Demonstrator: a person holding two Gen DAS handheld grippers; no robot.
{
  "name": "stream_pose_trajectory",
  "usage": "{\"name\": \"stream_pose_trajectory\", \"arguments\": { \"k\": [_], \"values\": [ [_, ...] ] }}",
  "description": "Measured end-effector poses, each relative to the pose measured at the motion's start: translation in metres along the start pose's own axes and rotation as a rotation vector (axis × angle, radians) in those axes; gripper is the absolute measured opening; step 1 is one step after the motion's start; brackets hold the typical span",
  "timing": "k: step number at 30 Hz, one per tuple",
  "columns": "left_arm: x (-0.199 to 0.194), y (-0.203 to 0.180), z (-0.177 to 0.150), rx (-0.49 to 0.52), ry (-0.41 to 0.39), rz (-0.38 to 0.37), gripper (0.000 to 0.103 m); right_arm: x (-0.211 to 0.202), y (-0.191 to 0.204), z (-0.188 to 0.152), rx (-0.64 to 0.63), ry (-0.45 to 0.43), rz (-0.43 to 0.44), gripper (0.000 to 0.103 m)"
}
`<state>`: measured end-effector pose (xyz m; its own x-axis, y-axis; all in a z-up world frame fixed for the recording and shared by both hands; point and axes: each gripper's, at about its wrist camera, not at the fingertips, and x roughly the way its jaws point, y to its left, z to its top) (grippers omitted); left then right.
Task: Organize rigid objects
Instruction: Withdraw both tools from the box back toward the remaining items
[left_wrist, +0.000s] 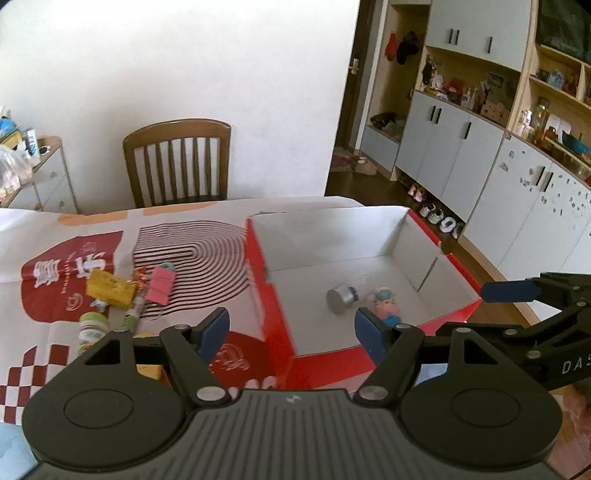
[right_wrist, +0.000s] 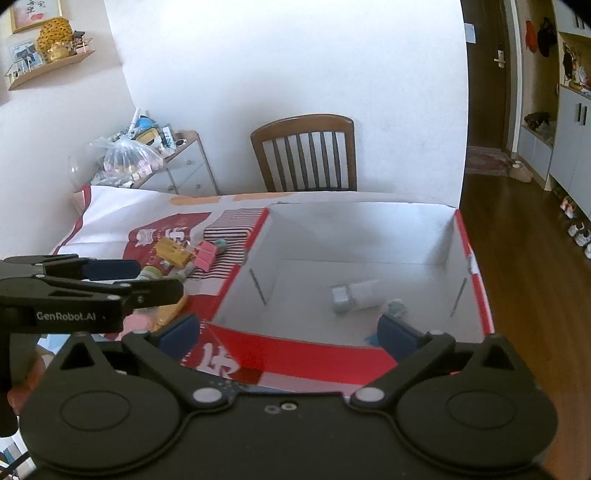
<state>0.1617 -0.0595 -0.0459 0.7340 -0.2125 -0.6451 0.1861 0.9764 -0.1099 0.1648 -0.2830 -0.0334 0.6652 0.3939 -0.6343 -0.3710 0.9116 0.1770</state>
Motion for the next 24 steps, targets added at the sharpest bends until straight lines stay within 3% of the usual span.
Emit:
{"name": "stream_pose_trajectory", "arguments": {
  "k": [2, 21, 24],
  "values": [
    [-0.006, 0.013, -0.002, -0.011, -0.009, -0.001, 0.082, 0.003, 0.011, -0.001, 0.007, -0.001, 0.0, 0.103],
    [-0.032, 0.145, -0.029, -0.066, -0.027, 0.057, 0.085, 0.052, 0.123, -0.012, 0.03, 0.019, 0.006, 0.103],
    [-0.031, 0.162, -0.032, -0.065, -0.03, 0.082, 0.1, 0.064, 0.138, -0.011, 0.019, 0.03, 0.0, 0.103]
  ]
}}
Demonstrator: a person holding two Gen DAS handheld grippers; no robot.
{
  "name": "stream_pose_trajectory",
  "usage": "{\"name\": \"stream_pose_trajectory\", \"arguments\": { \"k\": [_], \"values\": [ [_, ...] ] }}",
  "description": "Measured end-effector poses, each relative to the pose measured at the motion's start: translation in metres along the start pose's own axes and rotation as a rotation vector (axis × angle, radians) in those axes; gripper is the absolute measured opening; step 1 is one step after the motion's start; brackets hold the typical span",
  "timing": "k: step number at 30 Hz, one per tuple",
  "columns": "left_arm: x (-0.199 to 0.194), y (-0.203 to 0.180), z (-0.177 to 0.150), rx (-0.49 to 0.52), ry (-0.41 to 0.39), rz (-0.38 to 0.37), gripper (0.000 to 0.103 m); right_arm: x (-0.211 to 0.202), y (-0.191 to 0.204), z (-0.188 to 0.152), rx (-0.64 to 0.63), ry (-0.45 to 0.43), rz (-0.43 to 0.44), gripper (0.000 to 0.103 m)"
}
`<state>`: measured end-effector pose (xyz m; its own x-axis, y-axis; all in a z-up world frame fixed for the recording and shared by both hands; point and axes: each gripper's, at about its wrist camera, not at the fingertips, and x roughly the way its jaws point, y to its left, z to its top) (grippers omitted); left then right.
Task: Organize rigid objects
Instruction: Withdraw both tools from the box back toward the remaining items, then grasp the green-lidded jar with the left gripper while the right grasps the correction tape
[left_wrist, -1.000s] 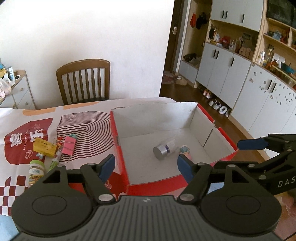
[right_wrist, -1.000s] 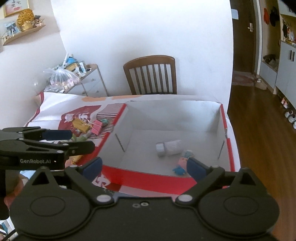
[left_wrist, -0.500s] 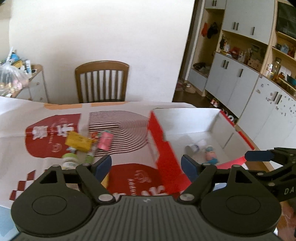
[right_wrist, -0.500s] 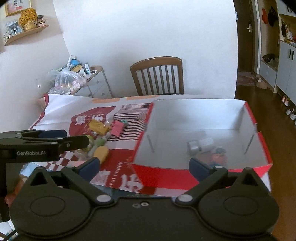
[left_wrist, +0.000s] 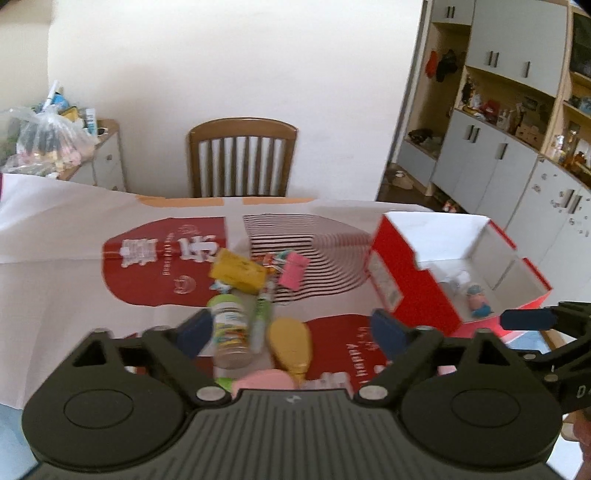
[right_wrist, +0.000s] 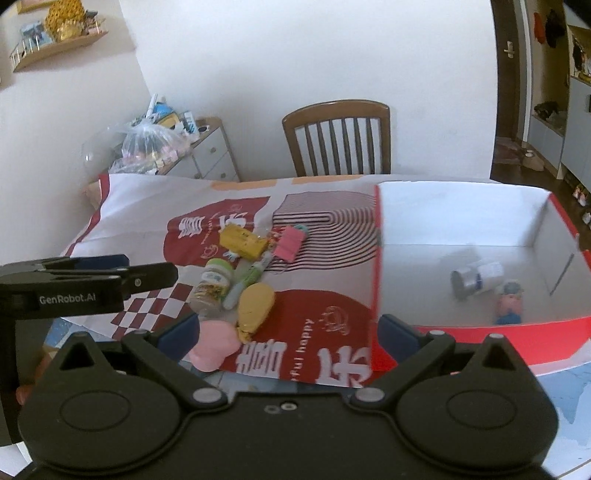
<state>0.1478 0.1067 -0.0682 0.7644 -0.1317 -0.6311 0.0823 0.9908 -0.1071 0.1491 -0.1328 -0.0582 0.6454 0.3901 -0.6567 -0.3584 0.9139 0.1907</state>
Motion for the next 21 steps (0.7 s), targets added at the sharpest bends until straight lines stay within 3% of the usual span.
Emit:
{"name": "stream_pose_trajectory", "arguments": {
  "k": [12, 21],
  "values": [
    [0.041, 0.054, -0.009, -0.041, 0.011, 0.117, 0.102, 0.062, 0.04, 0.004, -0.066, 0.06, -0.07, 0.103],
    [0.084, 0.066, -0.015, -0.041, 0.048, 0.124, 0.102, 0.115, 0.047, 0.003, -0.108, 0.12, -0.158, 0.102]
  ]
}}
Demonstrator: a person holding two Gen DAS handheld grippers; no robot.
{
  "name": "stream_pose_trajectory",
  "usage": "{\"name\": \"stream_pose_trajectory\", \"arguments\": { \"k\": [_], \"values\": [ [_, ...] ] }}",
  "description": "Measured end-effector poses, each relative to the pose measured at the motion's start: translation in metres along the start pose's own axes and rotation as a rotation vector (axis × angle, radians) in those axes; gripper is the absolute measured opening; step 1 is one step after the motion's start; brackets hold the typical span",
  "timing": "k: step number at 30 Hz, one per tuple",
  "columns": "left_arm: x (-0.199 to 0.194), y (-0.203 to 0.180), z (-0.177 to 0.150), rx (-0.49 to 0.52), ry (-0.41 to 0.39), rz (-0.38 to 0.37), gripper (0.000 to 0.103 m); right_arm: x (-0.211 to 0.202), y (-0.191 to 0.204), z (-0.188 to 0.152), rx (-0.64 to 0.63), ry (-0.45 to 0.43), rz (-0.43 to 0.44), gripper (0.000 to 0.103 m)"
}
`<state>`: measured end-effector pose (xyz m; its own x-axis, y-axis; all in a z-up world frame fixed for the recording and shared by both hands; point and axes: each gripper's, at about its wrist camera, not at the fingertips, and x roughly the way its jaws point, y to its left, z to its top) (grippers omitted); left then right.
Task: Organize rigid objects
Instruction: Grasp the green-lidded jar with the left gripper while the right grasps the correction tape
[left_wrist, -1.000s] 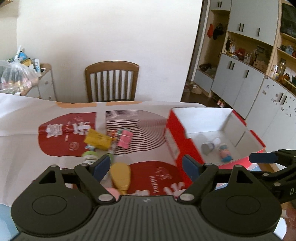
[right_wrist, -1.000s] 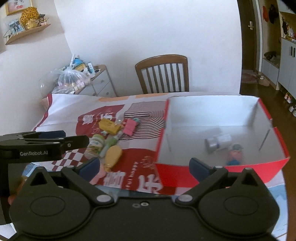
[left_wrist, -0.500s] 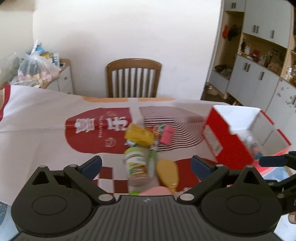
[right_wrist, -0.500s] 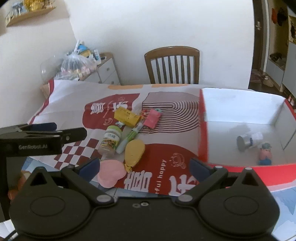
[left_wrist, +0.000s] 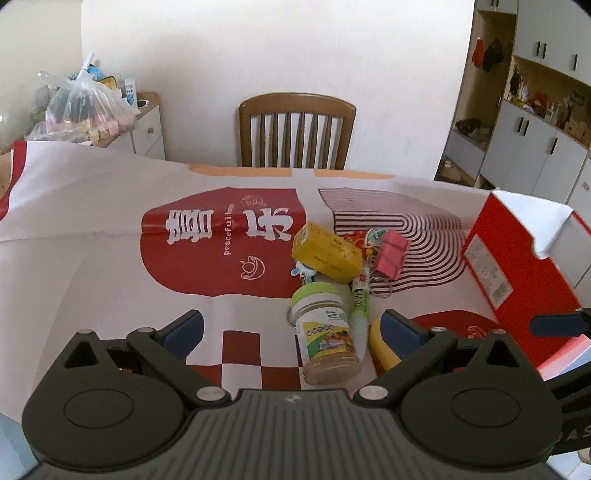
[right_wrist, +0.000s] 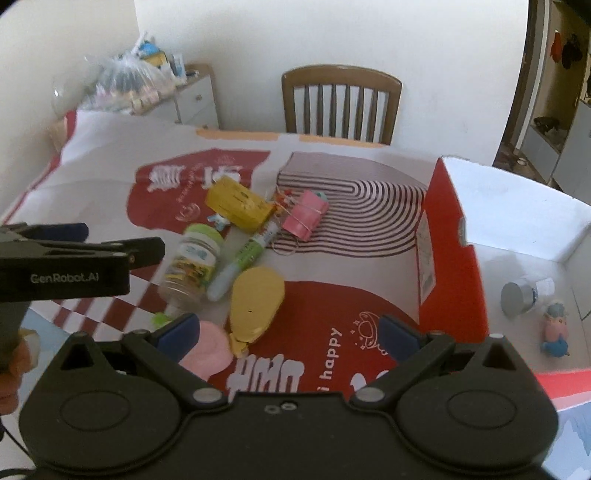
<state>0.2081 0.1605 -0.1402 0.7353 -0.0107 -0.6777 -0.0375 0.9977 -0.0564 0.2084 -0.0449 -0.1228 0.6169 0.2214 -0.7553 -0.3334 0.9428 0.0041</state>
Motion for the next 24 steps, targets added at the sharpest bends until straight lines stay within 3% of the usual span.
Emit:
{"name": "stream_pose_trajectory", "arguments": {
  "k": [14, 24],
  "values": [
    [0.051, -0.006, 0.001, 0.013, 0.067, 0.05, 0.102, 0.051, 0.013, 0.008, -0.04, 0.069, -0.013, 0.099],
    [0.065, -0.005, -0.002, 0.014, 0.075, 0.041, 0.102, 0.066, 0.019, 0.006, -0.074, 0.084, -0.014, 0.086]
  ]
}}
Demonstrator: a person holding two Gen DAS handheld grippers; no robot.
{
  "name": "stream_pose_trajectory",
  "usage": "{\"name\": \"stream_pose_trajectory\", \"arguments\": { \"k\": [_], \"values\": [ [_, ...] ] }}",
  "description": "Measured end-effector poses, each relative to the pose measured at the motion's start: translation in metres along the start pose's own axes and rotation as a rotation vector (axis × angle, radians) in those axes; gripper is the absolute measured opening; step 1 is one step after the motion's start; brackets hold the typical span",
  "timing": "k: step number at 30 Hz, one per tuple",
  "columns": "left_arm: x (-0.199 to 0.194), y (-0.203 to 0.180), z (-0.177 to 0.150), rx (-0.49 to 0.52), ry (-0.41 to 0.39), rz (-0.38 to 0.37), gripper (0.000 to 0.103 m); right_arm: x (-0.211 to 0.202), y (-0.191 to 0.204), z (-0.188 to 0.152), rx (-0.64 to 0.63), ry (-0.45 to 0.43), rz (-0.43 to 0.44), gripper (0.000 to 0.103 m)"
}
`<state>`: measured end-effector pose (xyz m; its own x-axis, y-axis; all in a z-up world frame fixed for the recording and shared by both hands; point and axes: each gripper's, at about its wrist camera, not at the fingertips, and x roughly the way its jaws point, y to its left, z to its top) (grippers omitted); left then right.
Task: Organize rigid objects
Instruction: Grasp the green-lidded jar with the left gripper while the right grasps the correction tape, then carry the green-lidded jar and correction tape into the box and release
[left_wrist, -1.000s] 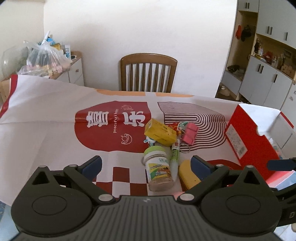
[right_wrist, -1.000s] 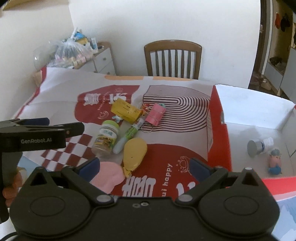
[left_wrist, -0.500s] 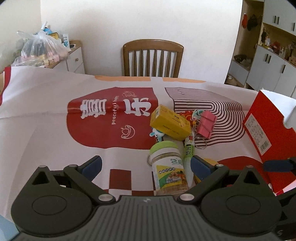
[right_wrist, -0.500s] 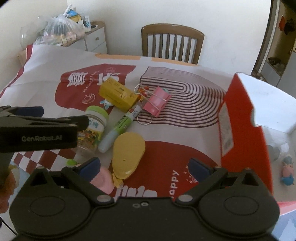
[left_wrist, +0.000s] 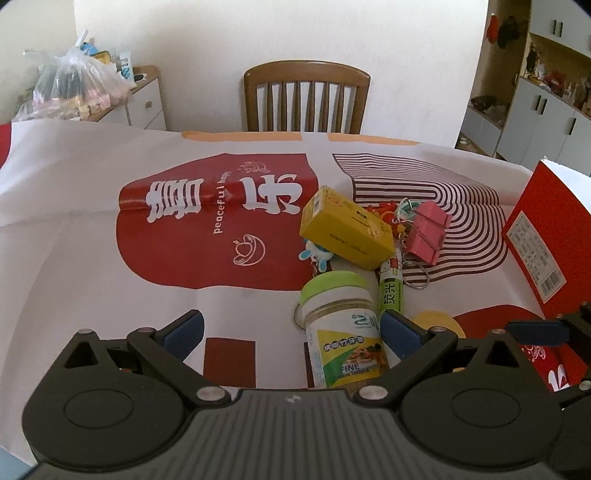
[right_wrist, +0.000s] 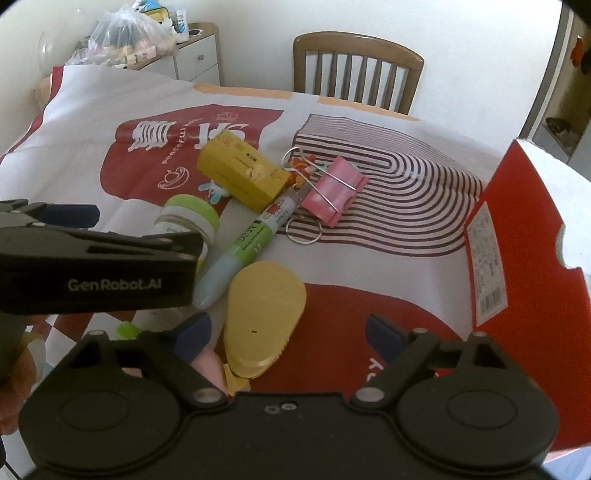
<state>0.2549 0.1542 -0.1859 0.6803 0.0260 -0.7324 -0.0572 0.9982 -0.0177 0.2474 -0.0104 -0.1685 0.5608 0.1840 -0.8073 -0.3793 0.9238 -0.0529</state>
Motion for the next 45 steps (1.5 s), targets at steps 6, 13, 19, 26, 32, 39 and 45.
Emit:
{"name": "stream_pose_trajectory", "arguments": {
  "k": [6, 13, 19, 26, 32, 39, 45],
  "values": [
    [0.005, -0.002, -0.002, -0.004, 0.008, -0.018, 0.096, 0.006, 0.004, -0.002, -0.015, 0.011, -0.011, 0.076],
    [0.007, -0.008, -0.004, 0.011, 0.023, -0.054, 0.062, 0.007, 0.008, -0.003, -0.014, 0.002, -0.03, 0.072],
    [0.01, -0.003, -0.007, -0.011, 0.043, -0.052, 0.047, 0.006, 0.009, -0.001, -0.016, -0.003, -0.036, 0.053],
    [0.008, -0.001, -0.006, -0.009, 0.062, -0.041, 0.044, 0.0, 0.003, -0.001, 0.008, -0.011, -0.04, 0.039],
    [-0.003, 0.005, -0.006, -0.039, 0.073, -0.04, 0.044, -0.019, -0.005, -0.002, 0.033, -0.049, -0.04, 0.039],
    [-0.028, 0.009, -0.002, -0.07, 0.068, -0.053, 0.044, -0.051, -0.014, -0.006, 0.069, -0.102, -0.021, 0.038],
    [-0.052, 0.005, 0.001, -0.079, 0.056, -0.087, 0.044, -0.073, -0.021, -0.009, 0.08, -0.129, -0.008, 0.006]
  ]
}}
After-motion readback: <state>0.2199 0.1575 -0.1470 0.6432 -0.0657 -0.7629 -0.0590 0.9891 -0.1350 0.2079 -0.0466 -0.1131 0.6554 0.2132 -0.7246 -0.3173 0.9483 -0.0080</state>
